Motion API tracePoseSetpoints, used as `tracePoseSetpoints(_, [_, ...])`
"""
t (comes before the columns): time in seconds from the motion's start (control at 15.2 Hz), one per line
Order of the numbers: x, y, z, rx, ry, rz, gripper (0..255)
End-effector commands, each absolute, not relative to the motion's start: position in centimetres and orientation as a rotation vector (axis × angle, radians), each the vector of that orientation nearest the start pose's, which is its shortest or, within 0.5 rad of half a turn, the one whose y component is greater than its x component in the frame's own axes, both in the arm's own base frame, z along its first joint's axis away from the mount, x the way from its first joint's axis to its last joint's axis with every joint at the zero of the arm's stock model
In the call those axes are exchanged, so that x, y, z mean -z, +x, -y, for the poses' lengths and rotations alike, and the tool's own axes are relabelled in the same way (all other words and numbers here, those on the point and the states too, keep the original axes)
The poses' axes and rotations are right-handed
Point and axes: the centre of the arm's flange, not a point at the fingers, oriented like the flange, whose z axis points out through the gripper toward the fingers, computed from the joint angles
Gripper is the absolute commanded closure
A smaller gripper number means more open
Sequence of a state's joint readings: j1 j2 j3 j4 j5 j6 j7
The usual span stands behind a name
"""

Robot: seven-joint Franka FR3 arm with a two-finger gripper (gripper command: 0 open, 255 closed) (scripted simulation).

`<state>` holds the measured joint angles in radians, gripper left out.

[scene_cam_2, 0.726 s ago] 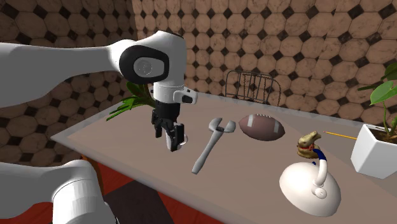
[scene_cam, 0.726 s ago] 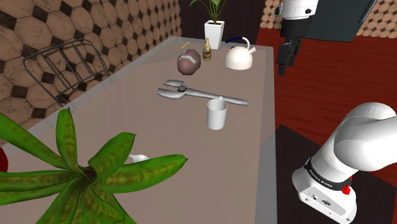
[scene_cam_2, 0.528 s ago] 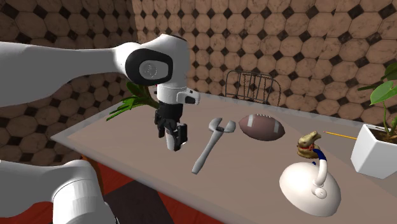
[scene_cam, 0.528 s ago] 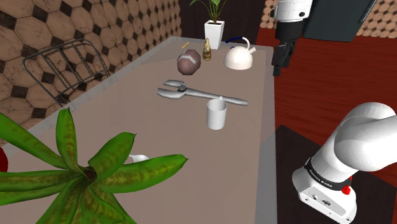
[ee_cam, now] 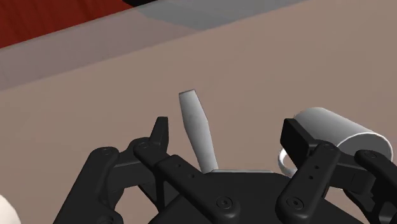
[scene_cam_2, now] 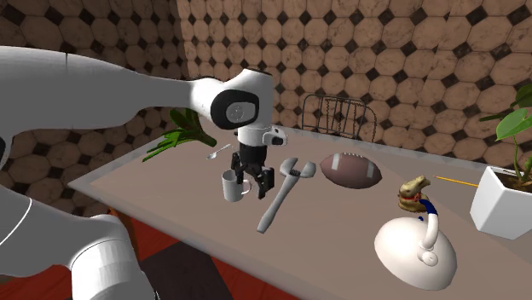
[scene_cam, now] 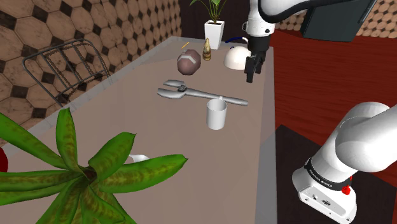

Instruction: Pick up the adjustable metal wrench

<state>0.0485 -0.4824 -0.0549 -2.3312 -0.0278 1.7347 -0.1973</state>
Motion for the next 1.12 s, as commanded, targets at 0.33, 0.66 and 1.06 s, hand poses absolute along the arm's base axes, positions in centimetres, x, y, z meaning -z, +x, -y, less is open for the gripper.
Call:
tracePoseSetpoints(0.33, [-46.5,46.5,-1.6,-0.111,-3.099,0.423,0])
tracePoseSetpoints(0.66, [-43.5,51.6,-3.6,-0.066,-3.088,0.495,0])
tracePoseSetpoints(1.06, [-40.2,57.6,-6.3,-0.012,-3.072,0.582,0])
